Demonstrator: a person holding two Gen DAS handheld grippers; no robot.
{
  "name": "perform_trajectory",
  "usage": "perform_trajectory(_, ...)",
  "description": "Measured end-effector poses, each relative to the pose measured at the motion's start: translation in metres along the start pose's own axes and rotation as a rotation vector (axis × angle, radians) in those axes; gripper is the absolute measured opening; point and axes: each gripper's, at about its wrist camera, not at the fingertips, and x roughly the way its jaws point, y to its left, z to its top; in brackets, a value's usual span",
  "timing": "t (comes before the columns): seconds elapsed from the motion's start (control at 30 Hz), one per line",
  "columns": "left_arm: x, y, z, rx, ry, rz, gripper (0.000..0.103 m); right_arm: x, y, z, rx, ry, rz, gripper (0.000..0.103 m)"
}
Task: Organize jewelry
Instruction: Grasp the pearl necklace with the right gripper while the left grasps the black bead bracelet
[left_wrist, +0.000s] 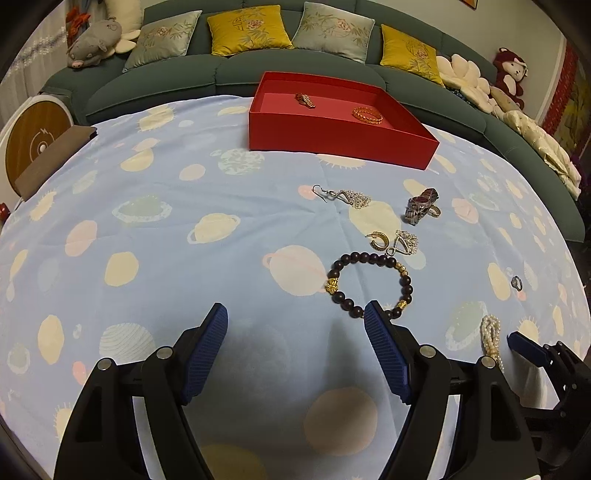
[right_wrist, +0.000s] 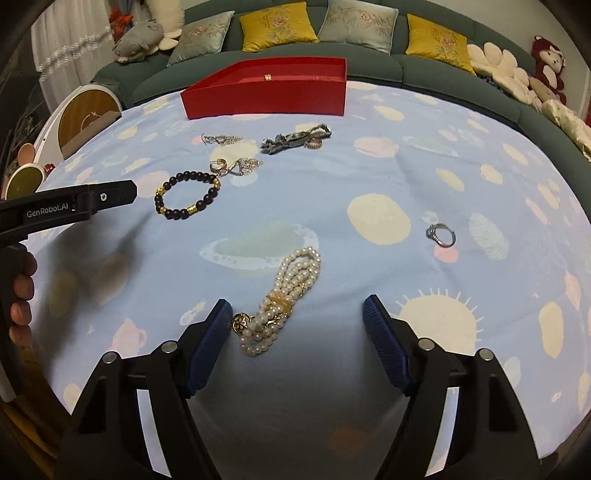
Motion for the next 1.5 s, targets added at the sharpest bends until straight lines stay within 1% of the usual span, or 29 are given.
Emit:
perform_trajectory(0.1,0.001,-0.003,-0.001,0.01,0.001,-0.01,0.073,-0.002,0.0,-0.001,-0.002,-0.009,0.0,0.054)
perform_trajectory(0.13,0.001,-0.005,-0.001,0.013,0.001,-0.014,0.073,-0.003,-0.001,-0.001,-0.005,-0.013,-0.002,0.043)
perform_trajectory(0.17,0.002,-0.007,-0.001,0.015,0.002,-0.022,0.073,-0.004,-0.001,-0.001,-0.005,-0.013,-0.002,0.03)
perform_trajectory(0.23,0.004,-0.012,-0.001,0.016,0.003,-0.03,0.073,-0.005,-0.002,0.0,0.0,-0.008,-0.003,0.016)
perform_trajectory(0.27,0.006,-0.014,-0.001,0.016,0.003,-0.033,0.074,-0.006,-0.004,0.0,0.006,-0.006,0.002,0.015)
perform_trajectory(0.37,0.011,-0.017,0.001,0.013,0.001,-0.028,0.074,-0.008,-0.007,0.001,0.019,-0.006,0.007,0.014)
perform_trajectory(0.57,0.024,-0.017,0.013,-0.025,-0.016,-0.01,0.073,-0.018,-0.015,0.004,0.044,-0.024,0.027,0.014)
perform_trajectory(0.6,0.026,-0.017,0.015,-0.023,-0.015,-0.009,0.072,-0.019,-0.016,0.004,0.048,-0.025,0.027,0.014)
perform_trajectory(0.67,0.031,-0.02,0.016,-0.008,-0.011,0.003,0.061,-0.019,-0.02,0.004,0.059,-0.027,0.03,0.014)
perform_trajectory(0.73,0.038,-0.025,0.016,0.027,0.0,0.005,0.043,-0.02,-0.024,0.005,0.069,-0.031,0.032,0.014)
perform_trajectory(0.77,0.041,-0.028,0.015,0.045,0.003,0.011,0.042,-0.021,-0.026,0.005,0.074,-0.033,0.033,0.014)
perform_trajectory(0.9,0.044,-0.038,0.012,0.117,-0.032,0.06,0.039,-0.023,-0.031,0.007,0.091,-0.042,0.037,0.014)
perform_trajectory(0.97,0.044,-0.039,0.012,0.122,-0.042,0.058,0.033,-0.025,-0.033,0.008,0.097,-0.043,0.043,0.014)
perform_trajectory(1.0,0.045,-0.039,0.013,0.128,-0.045,0.056,0.022,-0.025,-0.034,0.009,0.098,-0.045,0.045,0.014)
perform_trajectory(1.03,0.044,-0.04,0.013,0.134,-0.047,0.055,0.009,-0.026,-0.033,0.009,0.098,-0.046,0.045,0.014)
perform_trajectory(1.07,0.045,-0.039,0.014,0.137,-0.045,0.052,0.006,-0.026,-0.033,0.01,0.096,-0.047,0.046,0.014)
perform_trajectory(1.27,0.034,-0.038,0.016,0.128,-0.034,-0.006,0.005,-0.032,-0.027,0.014,0.086,-0.066,0.057,0.014)
perform_trajectory(1.37,0.016,-0.039,0.02,0.13,-0.063,-0.031,0.005,-0.039,-0.022,0.019,0.079,-0.087,0.072,0.014)
perform_trajectory(1.5,-0.017,-0.036,0.028,0.107,-0.112,-0.084,0.005,-0.048,-0.015,0.027,0.069,-0.112,0.093,0.014)
